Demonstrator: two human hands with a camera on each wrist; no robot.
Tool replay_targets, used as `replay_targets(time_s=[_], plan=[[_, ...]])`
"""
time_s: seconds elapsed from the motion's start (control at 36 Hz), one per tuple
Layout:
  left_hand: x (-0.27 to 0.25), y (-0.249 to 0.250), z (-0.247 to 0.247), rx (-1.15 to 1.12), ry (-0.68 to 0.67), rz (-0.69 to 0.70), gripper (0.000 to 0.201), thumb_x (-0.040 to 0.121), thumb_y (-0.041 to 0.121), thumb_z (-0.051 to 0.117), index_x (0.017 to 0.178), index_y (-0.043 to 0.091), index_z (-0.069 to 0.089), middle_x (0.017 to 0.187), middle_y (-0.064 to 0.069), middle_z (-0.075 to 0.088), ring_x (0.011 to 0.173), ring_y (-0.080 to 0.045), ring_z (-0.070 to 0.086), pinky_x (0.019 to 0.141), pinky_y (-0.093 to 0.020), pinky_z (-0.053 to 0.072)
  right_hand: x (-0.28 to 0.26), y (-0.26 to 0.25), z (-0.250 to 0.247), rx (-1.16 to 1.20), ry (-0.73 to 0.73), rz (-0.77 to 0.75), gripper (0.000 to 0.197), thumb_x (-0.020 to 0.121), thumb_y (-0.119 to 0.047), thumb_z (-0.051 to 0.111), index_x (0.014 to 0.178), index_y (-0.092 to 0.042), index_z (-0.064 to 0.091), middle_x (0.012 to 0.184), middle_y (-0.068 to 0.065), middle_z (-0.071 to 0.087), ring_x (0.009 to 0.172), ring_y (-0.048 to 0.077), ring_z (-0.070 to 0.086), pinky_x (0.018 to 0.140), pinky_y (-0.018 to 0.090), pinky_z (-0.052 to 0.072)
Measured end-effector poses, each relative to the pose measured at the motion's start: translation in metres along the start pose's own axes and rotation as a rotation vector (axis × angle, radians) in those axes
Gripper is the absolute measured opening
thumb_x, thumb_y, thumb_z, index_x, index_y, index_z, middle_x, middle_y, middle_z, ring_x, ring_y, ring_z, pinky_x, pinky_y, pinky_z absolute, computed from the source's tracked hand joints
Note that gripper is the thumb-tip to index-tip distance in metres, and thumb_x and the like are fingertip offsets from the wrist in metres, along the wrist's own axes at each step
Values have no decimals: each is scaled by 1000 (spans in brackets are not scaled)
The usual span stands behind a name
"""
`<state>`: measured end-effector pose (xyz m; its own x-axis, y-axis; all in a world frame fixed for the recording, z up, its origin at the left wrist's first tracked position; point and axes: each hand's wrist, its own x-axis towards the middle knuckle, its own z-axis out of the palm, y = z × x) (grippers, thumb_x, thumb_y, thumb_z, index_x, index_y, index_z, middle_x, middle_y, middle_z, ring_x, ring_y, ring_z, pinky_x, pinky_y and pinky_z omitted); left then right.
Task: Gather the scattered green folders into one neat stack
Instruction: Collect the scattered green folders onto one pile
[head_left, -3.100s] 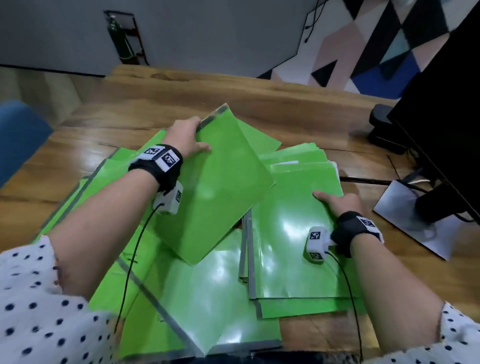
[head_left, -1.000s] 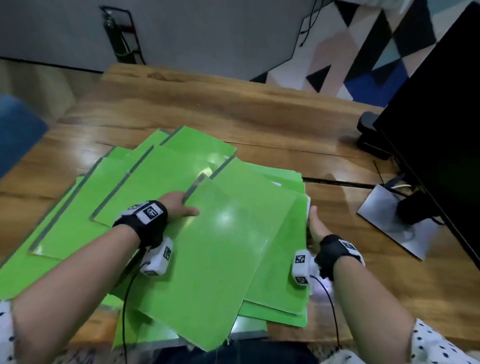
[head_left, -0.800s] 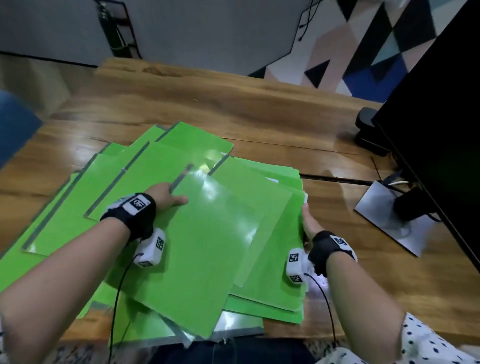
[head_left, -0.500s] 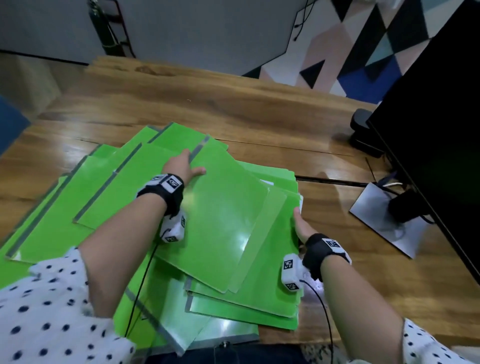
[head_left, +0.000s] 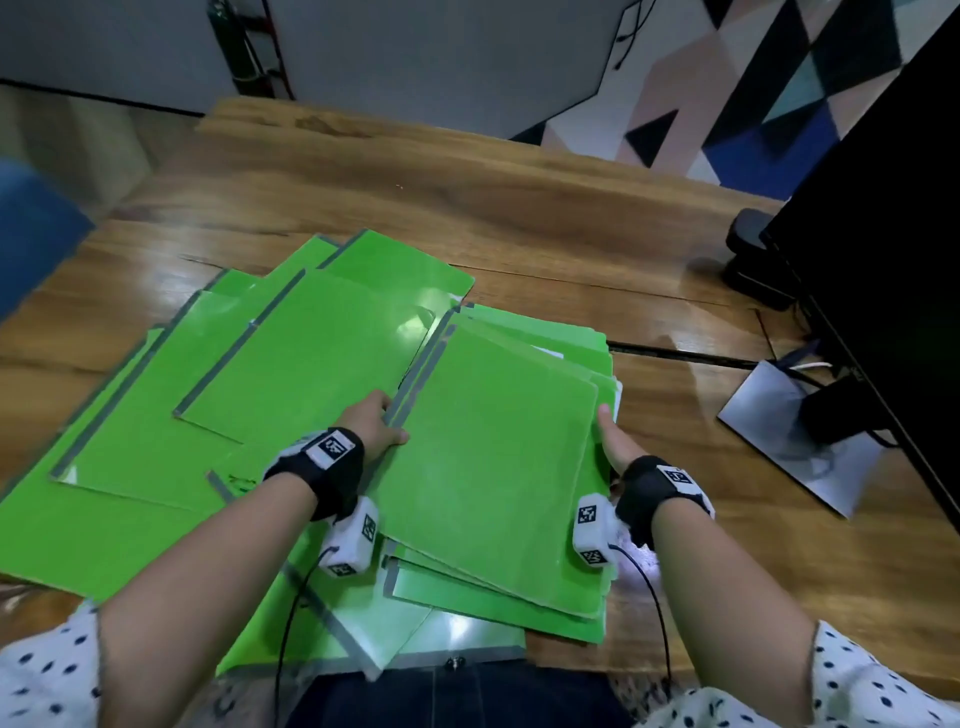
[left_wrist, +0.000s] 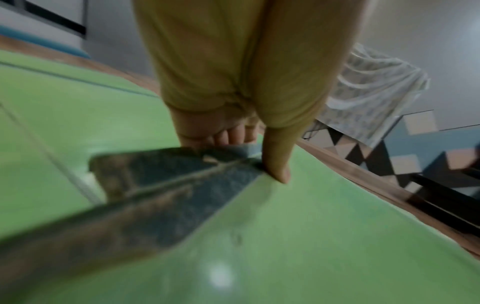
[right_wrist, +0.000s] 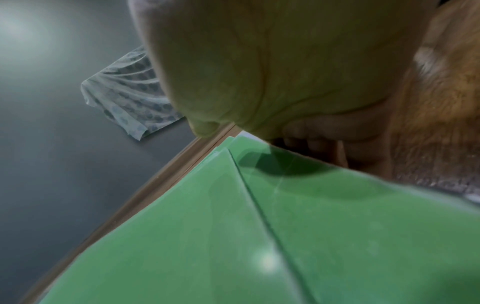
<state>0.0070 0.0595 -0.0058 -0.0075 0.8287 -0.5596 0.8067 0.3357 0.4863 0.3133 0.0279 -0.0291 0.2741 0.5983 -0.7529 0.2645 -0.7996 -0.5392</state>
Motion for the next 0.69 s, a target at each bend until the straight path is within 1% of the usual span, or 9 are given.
replay_targets(time_s=[0.14,0.25,0.31,0.36,0.42,0.5,0.58,0.64,0.69], plan=[[-8,7,34,83,77,1,33,94,25,55,117,4,46,114,-13,63,100,-29,63,83,-35,52,1,2,-2,32,-1,7,85,89,-72,14,151,-15,16,157,14,17,143,33,22,115,51,22],[-16,15,52,196,132,16,32,99,27,45,123,5,39,109,-12,65,94,-28,65,70,-31,49,3,3,-3,-11,0,4,82,91,-68,22,150,-10,21,156,16,21,141,34,27,114,50,26],[-19,15,60,221,129,25,30,99,27,43,120,6,40,104,-11,65,86,-26,64,69,-31,51,6,3,-1,-50,20,-2,80,93,-64,26,148,-6,25,153,17,26,138,34,31,113,47,28],[-21,14,64,266,140,52,28,99,29,42,117,8,41,101,-11,65,84,-26,63,71,-34,54,7,2,2,-80,43,0,78,89,-65,37,141,-6,38,143,18,42,129,32,44,106,41,35],[-22,13,64,320,145,84,30,99,34,42,117,10,42,99,-9,64,85,-25,64,73,-36,56,13,4,5,-80,80,-1,77,77,-67,55,125,-7,51,121,15,56,108,27,56,94,36,41],[-19,5,54,392,97,110,45,94,51,41,119,14,44,97,-4,63,83,-21,64,72,-33,57,21,4,11,-93,143,18,77,80,-54,64,132,0,46,131,16,54,113,30,55,99,41,45],[-11,-13,31,337,119,104,63,90,62,39,132,15,42,122,-8,59,105,-24,61,83,-35,53,22,3,14,-150,176,30,81,77,-53,69,132,2,45,132,18,54,115,32,55,98,43,47],[-3,-32,17,411,135,83,74,90,61,39,146,14,26,149,-13,34,134,-30,39,105,-45,40,22,3,14,-186,186,36,85,75,-55,70,133,2,44,133,18,53,117,34,54,99,44,47],[2,-51,9,560,87,17,82,92,59,37,151,11,8,158,-14,5,146,-30,12,115,-50,19,23,2,13,-212,185,40,86,75,-56,68,133,2,44,134,18,52,117,34,53,98,43,47]])
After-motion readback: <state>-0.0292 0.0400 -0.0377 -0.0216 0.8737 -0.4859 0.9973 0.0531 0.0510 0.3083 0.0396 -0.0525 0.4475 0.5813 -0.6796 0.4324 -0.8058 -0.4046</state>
